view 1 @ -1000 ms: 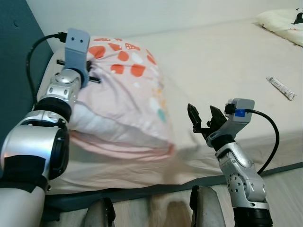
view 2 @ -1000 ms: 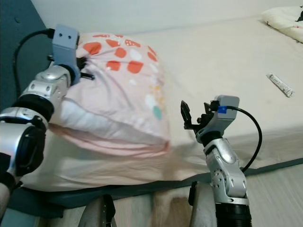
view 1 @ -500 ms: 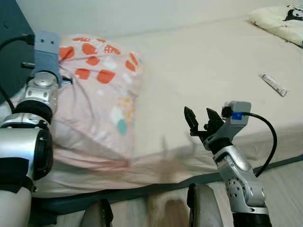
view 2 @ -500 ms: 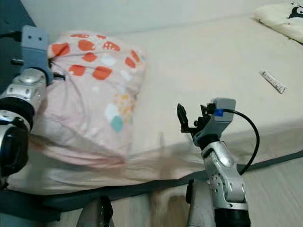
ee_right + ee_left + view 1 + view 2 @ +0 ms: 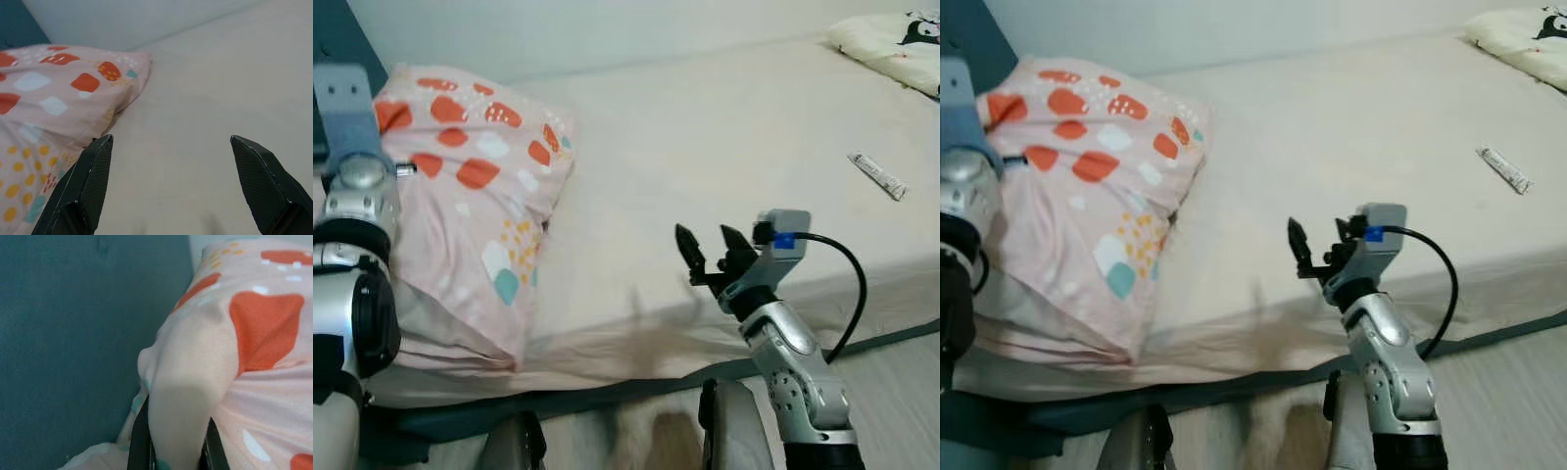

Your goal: Clean up the room

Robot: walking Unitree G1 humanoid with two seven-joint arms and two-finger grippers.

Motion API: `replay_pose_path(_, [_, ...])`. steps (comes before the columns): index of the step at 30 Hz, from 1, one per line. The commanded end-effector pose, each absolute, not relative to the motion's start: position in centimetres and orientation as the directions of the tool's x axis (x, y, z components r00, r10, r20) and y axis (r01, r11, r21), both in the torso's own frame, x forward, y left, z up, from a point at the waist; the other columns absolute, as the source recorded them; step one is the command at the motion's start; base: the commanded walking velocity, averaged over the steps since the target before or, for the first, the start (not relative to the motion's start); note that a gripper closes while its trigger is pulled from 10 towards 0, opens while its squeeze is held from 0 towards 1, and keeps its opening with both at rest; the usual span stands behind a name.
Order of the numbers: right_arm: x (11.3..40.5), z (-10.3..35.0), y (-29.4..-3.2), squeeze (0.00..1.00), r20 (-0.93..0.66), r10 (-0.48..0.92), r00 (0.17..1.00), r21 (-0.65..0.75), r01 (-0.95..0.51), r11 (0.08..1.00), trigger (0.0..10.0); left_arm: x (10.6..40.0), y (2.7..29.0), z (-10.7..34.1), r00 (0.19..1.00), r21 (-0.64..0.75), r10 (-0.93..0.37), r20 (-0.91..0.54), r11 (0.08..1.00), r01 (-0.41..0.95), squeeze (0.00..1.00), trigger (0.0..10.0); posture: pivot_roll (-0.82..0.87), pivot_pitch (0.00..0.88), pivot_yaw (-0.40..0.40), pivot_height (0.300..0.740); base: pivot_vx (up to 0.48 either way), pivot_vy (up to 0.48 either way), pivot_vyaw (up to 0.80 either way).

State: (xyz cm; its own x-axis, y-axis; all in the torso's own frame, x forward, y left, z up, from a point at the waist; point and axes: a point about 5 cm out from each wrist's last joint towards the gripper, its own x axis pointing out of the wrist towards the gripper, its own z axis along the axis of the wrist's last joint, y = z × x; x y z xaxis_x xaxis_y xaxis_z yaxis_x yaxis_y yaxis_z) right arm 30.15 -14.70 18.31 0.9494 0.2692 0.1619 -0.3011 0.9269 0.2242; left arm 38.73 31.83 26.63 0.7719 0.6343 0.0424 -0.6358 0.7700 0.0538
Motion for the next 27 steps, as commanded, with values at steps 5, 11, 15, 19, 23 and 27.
replay_pose_path(5, [29.9, 18.1, -14.0, 0.00, 0.151, 0.296, 0.943, 0.232, -0.325, 0.917, 10.0, 38.8, 30.6, 22.7, 0.780, -0.088, 0.615, -0.118, 0.776, -0.625, 0.00, 1.2, 0.03, 0.177, 0.089, 0.476, 0.000, 0.000, 0.00])
replay_pose_path(11, [29.6, 18.0, -13.7, 0.00, 0.147, 0.300, 0.943, 0.235, -0.328, 0.915, 10.0, 38.4, 29.2, 18.7, 0.753, -0.167, 0.601, -0.269, 0.741, -0.651, 0.00, 0.1, 0.01, 0.177, 0.098, 0.476, 0.000, 0.000, 0.00])
replay_pose_path(15, [29.5, 18.0, -13.7, 0.00, 0.147, 0.298, 0.943, 0.235, -0.326, 0.916, 10.0, 38.3, 29.0, 17.9, 0.746, -0.187, 0.592, -0.305, 0.731, -0.656, 0.00, 0.1, 0.02, 0.181, 0.102, 0.476, 0.000, 0.000, 0.00])
replay_pose_path(19, [29.5, 18.1, -13.7, 0.00, 0.152, 0.296, 0.943, 0.237, -0.325, 0.915, 10.0, 38.3, 28.9, 17.8, 0.756, -0.231, 0.587, -0.289, 0.724, -0.650, 0.00, 10.0, 0.01, 0.185, 0.105, 0.476, 0.000, 0.000, 0.00])
replay_pose_path(23, [29.4, 18.2, -13.7, 0.00, 0.152, 0.295, 0.943, 0.237, -0.325, 0.916, 10.0, 38.5, 28.9, 18.5, 0.766, -0.253, 0.587, -0.260, 0.724, -0.641, 0.00, 10.0, 0.01, 0.189, 0.106, 0.476, 0.000, 0.000, 0.00])
replay_pose_path(27, [29.4, 18.2, -13.7, 0.00, 0.152, 0.293, 0.944, 0.237, -0.322, 0.917, 10.0, 38.7, 28.9, 19.5, 0.781, -0.264, 0.588, -0.214, 0.734, -0.625, 1.00, 10.0, 0.01, 0.190, 0.106, 0.476, 0.000, 0.000, 0.00])
